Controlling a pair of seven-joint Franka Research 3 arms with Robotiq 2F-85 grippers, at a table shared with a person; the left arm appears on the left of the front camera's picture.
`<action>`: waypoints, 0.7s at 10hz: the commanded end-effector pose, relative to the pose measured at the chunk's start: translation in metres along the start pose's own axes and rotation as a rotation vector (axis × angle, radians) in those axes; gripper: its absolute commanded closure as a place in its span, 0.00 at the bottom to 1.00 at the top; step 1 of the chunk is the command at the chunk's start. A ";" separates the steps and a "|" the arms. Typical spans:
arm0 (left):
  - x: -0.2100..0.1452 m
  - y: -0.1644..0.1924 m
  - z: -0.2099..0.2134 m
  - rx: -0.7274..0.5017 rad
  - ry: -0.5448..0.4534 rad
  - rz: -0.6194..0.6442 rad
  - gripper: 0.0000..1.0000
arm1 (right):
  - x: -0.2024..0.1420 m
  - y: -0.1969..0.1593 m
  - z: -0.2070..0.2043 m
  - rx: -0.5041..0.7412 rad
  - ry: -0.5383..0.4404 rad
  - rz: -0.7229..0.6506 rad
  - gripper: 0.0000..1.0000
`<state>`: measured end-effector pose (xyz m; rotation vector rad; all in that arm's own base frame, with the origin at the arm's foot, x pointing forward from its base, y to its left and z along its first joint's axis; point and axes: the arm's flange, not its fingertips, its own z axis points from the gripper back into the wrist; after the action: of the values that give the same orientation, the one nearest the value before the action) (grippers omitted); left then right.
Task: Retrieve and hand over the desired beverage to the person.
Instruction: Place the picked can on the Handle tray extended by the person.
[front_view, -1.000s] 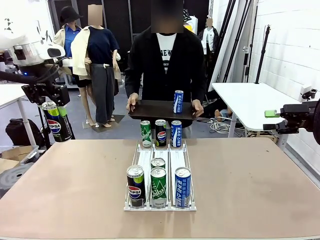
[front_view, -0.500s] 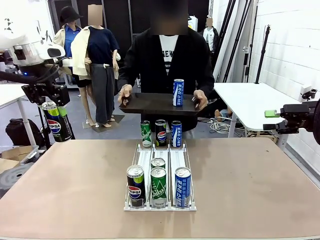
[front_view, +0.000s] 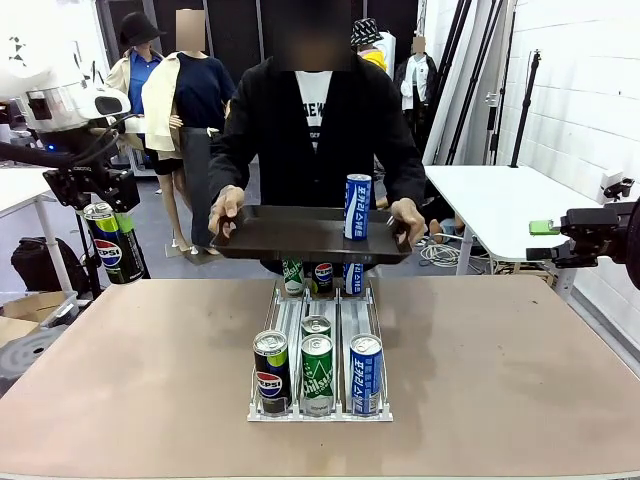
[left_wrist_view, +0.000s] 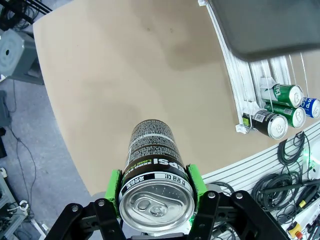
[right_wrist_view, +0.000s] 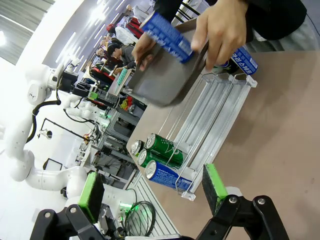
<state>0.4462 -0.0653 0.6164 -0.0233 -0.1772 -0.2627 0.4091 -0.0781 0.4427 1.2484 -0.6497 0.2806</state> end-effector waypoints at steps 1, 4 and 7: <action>-0.001 0.002 0.005 0.014 -0.003 -0.002 1.00 | 0.000 0.001 -0.001 0.012 -0.007 0.002 0.00; -0.001 0.002 0.005 0.014 -0.003 -0.002 1.00 | 0.000 0.001 -0.001 0.012 -0.007 0.002 0.00; -0.001 0.002 0.005 0.014 -0.003 -0.002 1.00 | 0.000 0.001 -0.001 0.012 -0.007 0.002 0.00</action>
<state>0.4462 -0.0653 0.6164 -0.0233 -0.1772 -0.2627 0.4091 -0.0781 0.4427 1.2484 -0.6497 0.2806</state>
